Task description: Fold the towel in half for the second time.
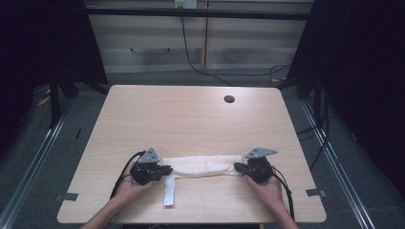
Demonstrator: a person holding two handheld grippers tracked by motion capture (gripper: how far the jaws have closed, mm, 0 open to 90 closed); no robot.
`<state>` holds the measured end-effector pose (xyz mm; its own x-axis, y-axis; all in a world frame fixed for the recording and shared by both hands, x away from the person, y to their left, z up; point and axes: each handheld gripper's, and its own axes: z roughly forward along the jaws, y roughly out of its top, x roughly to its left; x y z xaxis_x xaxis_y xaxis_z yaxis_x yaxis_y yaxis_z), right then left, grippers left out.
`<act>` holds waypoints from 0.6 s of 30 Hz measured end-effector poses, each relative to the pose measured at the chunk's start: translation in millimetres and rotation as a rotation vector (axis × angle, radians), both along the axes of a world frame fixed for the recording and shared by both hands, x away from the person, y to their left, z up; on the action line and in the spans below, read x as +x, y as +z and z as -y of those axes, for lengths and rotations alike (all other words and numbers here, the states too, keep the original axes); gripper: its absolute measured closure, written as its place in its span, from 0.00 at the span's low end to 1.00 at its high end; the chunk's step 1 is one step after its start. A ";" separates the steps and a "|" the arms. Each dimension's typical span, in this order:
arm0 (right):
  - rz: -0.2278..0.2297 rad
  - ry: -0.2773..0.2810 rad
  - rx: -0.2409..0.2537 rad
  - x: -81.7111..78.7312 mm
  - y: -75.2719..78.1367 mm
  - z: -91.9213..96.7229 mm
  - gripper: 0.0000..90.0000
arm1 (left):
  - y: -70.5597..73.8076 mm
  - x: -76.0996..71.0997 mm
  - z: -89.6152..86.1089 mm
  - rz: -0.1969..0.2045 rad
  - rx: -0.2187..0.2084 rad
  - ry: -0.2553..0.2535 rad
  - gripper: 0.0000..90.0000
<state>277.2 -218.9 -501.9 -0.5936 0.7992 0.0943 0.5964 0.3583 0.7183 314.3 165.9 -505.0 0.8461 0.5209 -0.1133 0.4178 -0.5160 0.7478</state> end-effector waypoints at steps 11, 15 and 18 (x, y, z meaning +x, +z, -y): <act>0.004 0.002 0.015 2.7 -1.1 -0.3 0.96 | 1.6 8.6 2.0 0.008 0.027 0.047 0.91; 0.001 0.014 0.053 -2.6 0.0 -2.9 0.78 | 3.9 7.3 -2.9 -0.023 -0.022 0.024 0.79; 0.030 0.023 0.103 -9.3 11.1 -1.5 0.67 | 11.5 2.8 -11.7 -0.026 -0.060 0.023 0.65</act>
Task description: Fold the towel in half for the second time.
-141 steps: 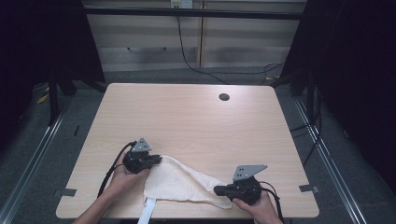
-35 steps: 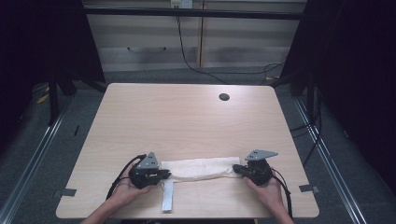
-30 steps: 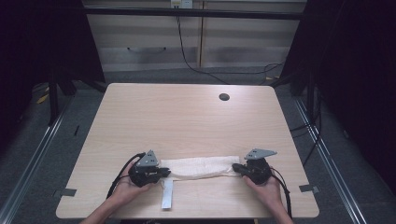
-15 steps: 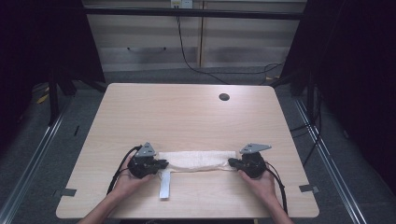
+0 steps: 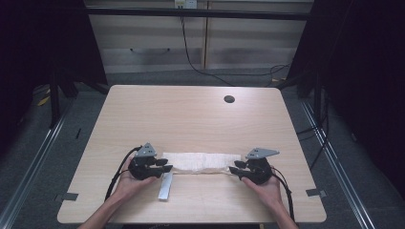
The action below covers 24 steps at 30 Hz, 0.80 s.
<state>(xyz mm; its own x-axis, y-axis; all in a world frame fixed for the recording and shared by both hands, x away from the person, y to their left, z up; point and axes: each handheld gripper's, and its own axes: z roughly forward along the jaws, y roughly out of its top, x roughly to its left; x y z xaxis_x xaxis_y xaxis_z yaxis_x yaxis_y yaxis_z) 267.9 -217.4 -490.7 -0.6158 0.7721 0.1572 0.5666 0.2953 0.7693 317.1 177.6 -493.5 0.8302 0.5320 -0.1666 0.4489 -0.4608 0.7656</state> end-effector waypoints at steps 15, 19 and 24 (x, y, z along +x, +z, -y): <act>0.082 -0.122 0.103 -37.6 27.4 43.2 0.50 | 26.0 -24.6 -54.0 0.037 -0.043 0.125 0.32; 0.089 -0.174 0.099 -48.4 26.9 60.1 0.46 | 25.2 -28.8 -69.7 0.037 -0.036 0.174 0.27; 0.104 -0.248 0.105 -58.6 21.0 81.1 0.41 | 20.9 -30.0 -83.1 0.002 -0.064 0.208 0.20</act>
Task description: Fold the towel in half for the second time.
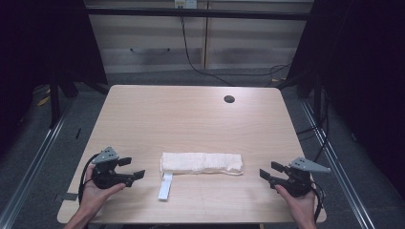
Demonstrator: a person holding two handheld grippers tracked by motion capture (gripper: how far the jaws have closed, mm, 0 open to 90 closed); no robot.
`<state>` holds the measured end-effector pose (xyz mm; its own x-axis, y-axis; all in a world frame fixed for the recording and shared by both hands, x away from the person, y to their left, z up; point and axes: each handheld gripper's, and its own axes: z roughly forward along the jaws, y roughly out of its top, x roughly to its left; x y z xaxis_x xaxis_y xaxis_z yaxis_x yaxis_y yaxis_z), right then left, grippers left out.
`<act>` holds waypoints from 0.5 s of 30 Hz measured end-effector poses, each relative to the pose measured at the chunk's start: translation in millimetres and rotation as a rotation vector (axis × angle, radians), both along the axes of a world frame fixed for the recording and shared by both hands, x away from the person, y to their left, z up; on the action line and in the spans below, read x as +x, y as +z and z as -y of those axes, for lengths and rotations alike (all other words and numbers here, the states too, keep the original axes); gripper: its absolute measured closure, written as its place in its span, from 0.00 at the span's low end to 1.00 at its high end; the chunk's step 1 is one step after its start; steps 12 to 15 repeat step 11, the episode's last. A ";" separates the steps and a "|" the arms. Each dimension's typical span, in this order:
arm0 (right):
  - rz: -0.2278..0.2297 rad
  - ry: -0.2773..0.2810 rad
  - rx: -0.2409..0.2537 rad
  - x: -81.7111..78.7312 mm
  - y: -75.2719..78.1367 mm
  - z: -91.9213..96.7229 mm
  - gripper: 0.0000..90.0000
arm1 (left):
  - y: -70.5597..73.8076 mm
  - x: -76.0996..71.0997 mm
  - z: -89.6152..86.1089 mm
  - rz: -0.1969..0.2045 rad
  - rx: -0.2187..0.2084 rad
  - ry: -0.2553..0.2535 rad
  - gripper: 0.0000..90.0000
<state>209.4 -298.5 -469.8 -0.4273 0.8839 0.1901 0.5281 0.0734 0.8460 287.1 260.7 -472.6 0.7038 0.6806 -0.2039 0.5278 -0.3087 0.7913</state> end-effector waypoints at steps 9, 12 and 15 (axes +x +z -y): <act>-0.034 -0.057 -0.022 2.4 -12.8 5.4 0.36 | -13.9 -0.2 -17.9 -0.029 -0.013 0.059 0.19; -0.035 -0.059 -0.032 4.6 -14.2 4.0 0.34 | -15.6 -0.2 -16.3 -0.038 0.002 0.057 0.20; -0.035 -0.059 -0.032 4.6 -14.2 4.0 0.34 | -15.6 -0.2 -16.3 -0.038 0.002 0.057 0.20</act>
